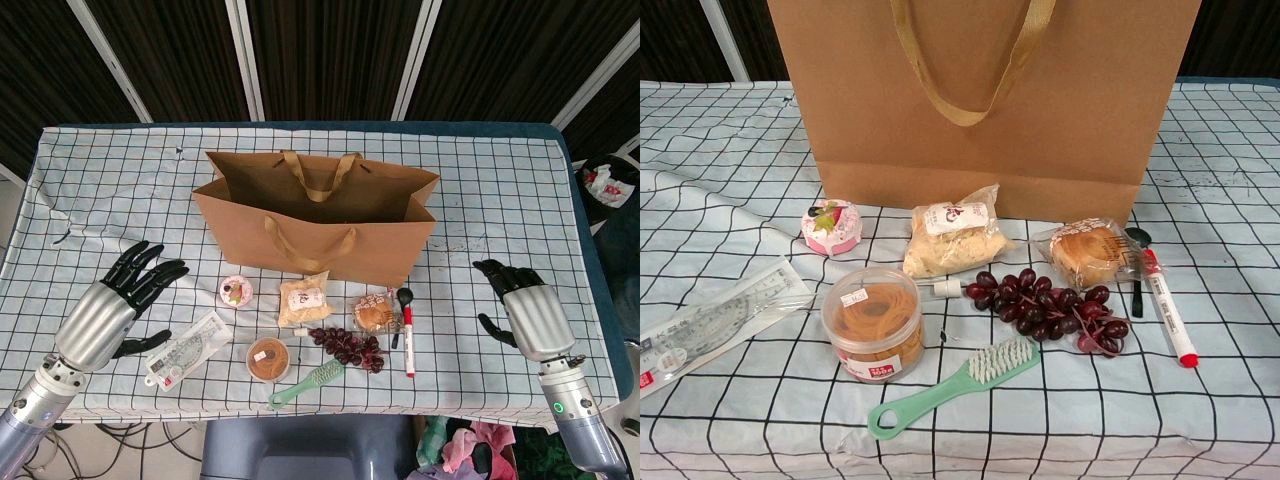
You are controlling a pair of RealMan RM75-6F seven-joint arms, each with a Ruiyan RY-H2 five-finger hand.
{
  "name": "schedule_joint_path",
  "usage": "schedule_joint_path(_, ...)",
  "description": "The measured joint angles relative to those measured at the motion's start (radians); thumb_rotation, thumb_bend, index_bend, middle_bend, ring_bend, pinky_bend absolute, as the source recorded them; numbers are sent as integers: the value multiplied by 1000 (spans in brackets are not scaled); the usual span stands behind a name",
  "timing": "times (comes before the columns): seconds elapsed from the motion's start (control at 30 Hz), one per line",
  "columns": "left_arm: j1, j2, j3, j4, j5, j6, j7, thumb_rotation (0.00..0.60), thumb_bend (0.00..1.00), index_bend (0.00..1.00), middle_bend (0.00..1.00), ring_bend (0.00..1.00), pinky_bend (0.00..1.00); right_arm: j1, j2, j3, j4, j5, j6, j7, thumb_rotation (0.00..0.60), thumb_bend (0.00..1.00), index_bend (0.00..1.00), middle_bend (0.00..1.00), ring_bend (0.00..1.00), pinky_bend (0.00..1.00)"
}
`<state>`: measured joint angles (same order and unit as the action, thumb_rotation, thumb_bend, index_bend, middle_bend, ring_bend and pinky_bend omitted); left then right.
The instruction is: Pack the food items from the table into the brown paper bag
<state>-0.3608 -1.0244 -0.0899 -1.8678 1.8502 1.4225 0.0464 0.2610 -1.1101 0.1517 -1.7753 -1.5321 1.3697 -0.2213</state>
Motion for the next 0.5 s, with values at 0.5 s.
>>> schedule_joint_path(0.5, 5, 13, 2, -18, 1, 22, 21, 600, 97, 125, 174, 10, 42, -3, 4, -28, -3, -2, -12, 7, 600, 204, 198, 209, 291, 297)
